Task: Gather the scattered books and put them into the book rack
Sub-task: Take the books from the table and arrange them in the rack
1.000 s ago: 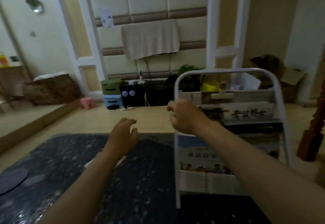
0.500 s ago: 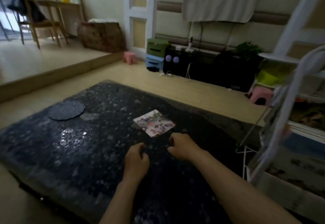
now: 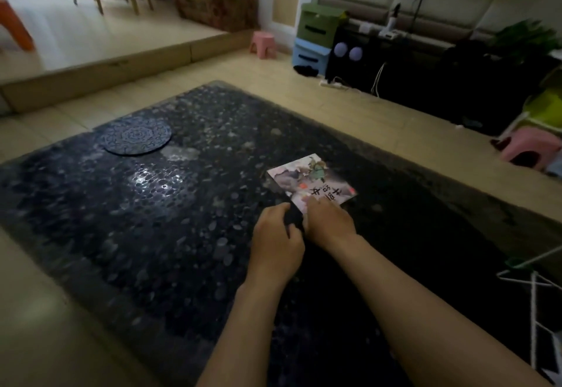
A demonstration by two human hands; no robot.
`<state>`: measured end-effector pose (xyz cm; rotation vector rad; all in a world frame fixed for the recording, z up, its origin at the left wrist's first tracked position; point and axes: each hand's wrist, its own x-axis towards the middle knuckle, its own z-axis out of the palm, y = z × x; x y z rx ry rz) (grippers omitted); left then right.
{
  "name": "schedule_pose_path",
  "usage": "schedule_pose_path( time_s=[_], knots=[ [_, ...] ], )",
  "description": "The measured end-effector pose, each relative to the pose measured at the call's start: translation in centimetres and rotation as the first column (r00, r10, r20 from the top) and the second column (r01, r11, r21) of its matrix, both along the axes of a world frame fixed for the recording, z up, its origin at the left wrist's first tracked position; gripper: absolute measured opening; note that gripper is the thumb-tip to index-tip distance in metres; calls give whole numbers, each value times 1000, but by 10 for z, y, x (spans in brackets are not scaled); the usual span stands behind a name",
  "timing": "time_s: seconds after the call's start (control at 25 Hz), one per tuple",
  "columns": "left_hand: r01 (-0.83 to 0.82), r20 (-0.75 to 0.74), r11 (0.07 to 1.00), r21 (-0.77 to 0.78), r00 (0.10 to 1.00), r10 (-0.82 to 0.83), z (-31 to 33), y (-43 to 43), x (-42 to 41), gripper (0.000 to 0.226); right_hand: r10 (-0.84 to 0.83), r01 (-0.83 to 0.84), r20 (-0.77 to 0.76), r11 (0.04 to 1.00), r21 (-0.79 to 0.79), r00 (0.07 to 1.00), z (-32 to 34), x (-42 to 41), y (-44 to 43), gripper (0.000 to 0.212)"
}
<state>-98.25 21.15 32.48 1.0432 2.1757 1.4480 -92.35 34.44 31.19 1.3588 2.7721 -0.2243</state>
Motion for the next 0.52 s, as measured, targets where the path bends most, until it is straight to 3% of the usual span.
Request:
schedule_pose_path(
  time_s=[0.24,0.36,0.52],
  knots=[
    [-21,-56,999,-49,998,19,-1,-6,-10,42,211,-237,139,947,216,968,-1,1,-8,25],
    [-15,-104,999,-31,994,12,-1,-6,-9,39,253,-255,28,953,163,967,8,23,-16,18],
    [-40,-197,996,-81,980,24,-6,-5,-11,37,203,-223,-288,974,-40,936,9,69,-18,17]
  ],
)
